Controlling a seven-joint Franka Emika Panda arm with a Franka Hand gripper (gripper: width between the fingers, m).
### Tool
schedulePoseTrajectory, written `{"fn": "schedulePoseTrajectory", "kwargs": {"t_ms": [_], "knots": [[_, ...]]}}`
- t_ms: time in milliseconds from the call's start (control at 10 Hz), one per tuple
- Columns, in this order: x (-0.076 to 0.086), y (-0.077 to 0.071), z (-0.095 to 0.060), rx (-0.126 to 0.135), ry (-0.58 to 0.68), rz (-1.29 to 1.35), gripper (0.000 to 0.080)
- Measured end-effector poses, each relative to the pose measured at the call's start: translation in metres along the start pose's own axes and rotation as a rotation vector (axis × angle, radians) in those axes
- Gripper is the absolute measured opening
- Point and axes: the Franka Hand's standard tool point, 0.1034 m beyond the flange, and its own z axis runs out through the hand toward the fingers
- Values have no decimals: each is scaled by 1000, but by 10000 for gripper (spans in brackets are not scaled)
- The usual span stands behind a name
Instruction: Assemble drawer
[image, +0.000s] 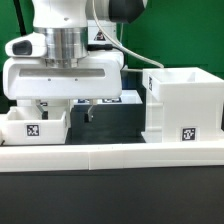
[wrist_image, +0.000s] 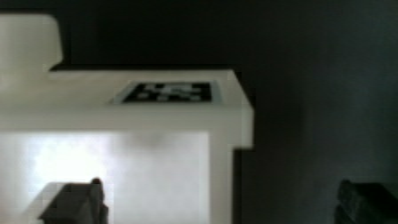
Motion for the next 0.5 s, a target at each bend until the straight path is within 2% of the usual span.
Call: {"fn": "schedulePoseTrajectory", "kwargs": {"t_ms": [400,500], "knots": [[-7,1,8,-8,3,0,649],[-7,1,9,-10,9,-1,552]]}}
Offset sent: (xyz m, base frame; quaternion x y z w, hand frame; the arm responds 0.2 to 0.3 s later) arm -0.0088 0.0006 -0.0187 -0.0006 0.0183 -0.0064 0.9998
